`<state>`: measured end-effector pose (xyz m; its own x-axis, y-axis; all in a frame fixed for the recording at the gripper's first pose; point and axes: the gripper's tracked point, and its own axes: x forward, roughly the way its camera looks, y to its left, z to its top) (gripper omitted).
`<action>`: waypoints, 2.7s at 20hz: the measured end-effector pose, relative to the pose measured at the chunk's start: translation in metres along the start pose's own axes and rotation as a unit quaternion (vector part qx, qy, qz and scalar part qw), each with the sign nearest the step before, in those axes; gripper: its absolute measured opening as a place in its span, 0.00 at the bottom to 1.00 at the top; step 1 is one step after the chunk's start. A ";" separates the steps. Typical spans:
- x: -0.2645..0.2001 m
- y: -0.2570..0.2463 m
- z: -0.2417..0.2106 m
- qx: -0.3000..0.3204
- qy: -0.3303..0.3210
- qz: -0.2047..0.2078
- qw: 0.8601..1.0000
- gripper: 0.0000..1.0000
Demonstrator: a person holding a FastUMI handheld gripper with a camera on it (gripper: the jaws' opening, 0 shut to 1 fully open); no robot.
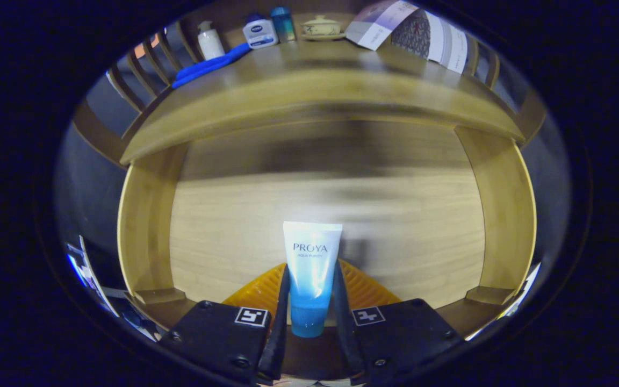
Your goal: Pull open the drawer, take out the items inside it, and place them on the countertop above the cabinet.
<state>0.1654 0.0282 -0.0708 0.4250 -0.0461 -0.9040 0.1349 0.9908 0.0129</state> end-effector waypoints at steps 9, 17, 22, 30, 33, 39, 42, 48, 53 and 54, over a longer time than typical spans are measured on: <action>-0.048 0.012 0.041 0.008 -0.061 0.027 0.998 0.43; -0.078 0.026 0.091 0.011 -0.112 0.036 0.993 0.43; -0.076 0.033 0.134 0.014 -0.136 0.025 0.990 0.43; -0.063 0.038 0.208 -0.001 -0.171 0.001 0.985 0.43; -0.053 0.039 0.227 -0.006 -0.179 -0.004 0.984 0.43; -0.034 0.044 0.249 -0.023 -0.195 -0.018 0.980 0.43; -0.025 0.044 0.257 -0.023 -0.209 -0.024 0.977 0.44; -0.002 0.044 0.256 0.004 -0.218 -0.012 0.976 0.51; -0.025 0.047 0.247 0.005 -0.260 -0.001 0.966 0.54; -0.034 0.048 0.241 0.008 -0.271 0.005 0.963 0.54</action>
<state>0.3726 0.0468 0.0638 0.8303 -0.1014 -0.5480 0.1409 0.9896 0.0303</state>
